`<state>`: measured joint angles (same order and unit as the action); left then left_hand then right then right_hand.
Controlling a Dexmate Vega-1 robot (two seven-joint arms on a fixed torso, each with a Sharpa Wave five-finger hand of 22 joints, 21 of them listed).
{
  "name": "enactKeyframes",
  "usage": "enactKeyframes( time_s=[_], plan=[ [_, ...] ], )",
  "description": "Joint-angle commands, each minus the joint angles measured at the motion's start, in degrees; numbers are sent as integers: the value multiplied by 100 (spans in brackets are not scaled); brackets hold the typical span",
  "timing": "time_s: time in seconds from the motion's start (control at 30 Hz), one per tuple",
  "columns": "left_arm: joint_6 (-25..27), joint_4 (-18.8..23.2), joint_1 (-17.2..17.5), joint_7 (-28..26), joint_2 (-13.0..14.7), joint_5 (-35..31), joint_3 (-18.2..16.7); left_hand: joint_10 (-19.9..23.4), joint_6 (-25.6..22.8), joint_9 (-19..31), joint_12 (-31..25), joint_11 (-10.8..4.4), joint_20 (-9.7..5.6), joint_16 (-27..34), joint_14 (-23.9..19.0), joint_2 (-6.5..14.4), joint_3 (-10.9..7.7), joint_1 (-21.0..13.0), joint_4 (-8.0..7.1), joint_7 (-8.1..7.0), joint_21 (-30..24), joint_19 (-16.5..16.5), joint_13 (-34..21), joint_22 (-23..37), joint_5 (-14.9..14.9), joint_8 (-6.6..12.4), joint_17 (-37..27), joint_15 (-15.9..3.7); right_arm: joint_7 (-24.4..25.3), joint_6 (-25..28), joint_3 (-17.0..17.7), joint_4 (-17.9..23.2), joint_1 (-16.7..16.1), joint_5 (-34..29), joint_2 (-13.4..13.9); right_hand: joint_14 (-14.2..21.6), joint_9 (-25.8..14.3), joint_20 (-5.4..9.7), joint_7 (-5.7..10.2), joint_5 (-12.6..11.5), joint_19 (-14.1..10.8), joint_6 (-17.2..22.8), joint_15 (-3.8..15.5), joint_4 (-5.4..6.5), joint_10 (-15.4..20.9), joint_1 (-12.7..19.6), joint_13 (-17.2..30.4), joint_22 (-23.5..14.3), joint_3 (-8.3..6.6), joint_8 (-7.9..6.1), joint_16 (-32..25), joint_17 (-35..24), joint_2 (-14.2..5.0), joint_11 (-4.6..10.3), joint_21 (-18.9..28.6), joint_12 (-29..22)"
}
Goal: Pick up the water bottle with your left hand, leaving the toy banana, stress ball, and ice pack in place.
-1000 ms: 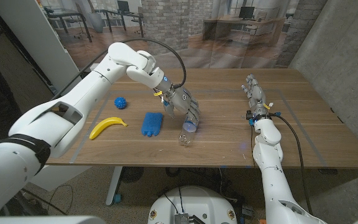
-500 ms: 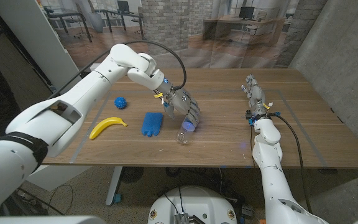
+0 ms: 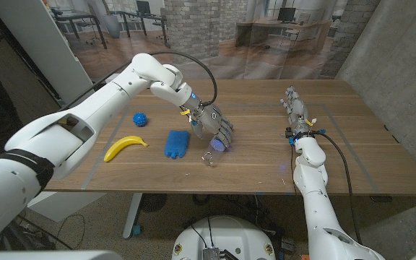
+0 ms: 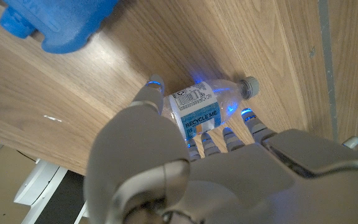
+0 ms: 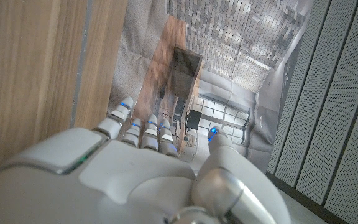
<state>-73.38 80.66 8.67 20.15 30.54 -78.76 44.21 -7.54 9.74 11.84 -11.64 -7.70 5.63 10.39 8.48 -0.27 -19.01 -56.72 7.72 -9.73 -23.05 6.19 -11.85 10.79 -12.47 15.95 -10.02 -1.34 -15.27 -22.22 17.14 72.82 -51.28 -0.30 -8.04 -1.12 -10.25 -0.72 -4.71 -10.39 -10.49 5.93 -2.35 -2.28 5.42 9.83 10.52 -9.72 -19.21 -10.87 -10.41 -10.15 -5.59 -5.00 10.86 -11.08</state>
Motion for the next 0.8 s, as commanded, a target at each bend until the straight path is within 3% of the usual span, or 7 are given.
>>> enactKeyframes(
  time_s=[0.03,0.2,0.4,0.53,0.57,0.73,0.8],
  plan=[
    [526,113,-88,-1086,271,-620,450,16,63,15,-22,4,39,42,-34,49,42,-13,22,29,14,-8,-37,32,36,19,-8,45,5,0,34,-86,61,-28,32,16,-29,5,0,-32,-25,70,-41,-18,64,-31,23,-21,-11,-9,-23,-10,7,7,32,-5],
    [762,142,-167,-1679,424,-857,690,262,-133,14,-133,1,31,123,-321,107,49,-121,65,59,-41,-211,-50,38,41,116,-16,24,-1,-17,49,-149,95,-25,42,17,-29,7,-1,-33,-26,70,-45,-22,67,-29,23,-21,-14,-9,-23,-10,5,4,32,-6],
    [1055,131,-243,-2392,582,-1074,939,782,-670,0,-328,13,-25,281,-1021,190,77,-365,124,66,-191,-675,-81,60,94,352,-55,-52,14,-7,47,-184,122,-66,57,17,-29,7,-3,-34,-25,71,-45,-28,68,-24,23,-21,-18,-9,-23,-8,3,1,32,-6],
    [1209,86,-314,-2747,652,-1216,1105,932,-874,0,-399,51,-160,417,-1375,295,102,-426,97,-114,-292,-921,-120,82,108,449,-155,-125,31,5,51,-175,125,-86,57,17,-29,3,1,-35,-26,73,-43,-33,68,-20,23,-21,-21,-9,-22,-8,2,1,32,-6],
    [1252,56,-336,-2889,671,-1262,1154,1072,-996,9,-473,134,-177,462,-1455,331,115,-455,97,-162,-321,-978,-151,93,114,512,-212,-196,37,10,52,-170,125,-92,57,19,-29,6,2,-35,-25,73,-44,-34,68,-18,23,-21,-22,-9,-22,-7,1,3,32,-6],
    [1544,-46,-379,-3524,765,-1477,1366,1579,-1513,69,-831,92,-217,847,-2009,434,195,-693,149,-184,-595,-1425,-336,200,124,797,-568,-341,56,40,55,-148,120,-116,54,20,-29,8,1,-37,-25,75,-41,-43,63,-7,23,-21,-30,-9,-22,-5,-7,13,32,-3],
    [1667,-62,-349,-3603,798,-1478,1400,1781,-1759,108,-1027,58,-251,1083,-2248,455,278,-783,144,-126,-783,-1650,-455,289,131,945,-809,-406,65,58,53,-139,116,-134,56,21,-29,8,3,-37,-24,71,-42,-46,63,-3,23,-21,-32,-8,-22,-5,-9,15,32,-3]
  ],
)
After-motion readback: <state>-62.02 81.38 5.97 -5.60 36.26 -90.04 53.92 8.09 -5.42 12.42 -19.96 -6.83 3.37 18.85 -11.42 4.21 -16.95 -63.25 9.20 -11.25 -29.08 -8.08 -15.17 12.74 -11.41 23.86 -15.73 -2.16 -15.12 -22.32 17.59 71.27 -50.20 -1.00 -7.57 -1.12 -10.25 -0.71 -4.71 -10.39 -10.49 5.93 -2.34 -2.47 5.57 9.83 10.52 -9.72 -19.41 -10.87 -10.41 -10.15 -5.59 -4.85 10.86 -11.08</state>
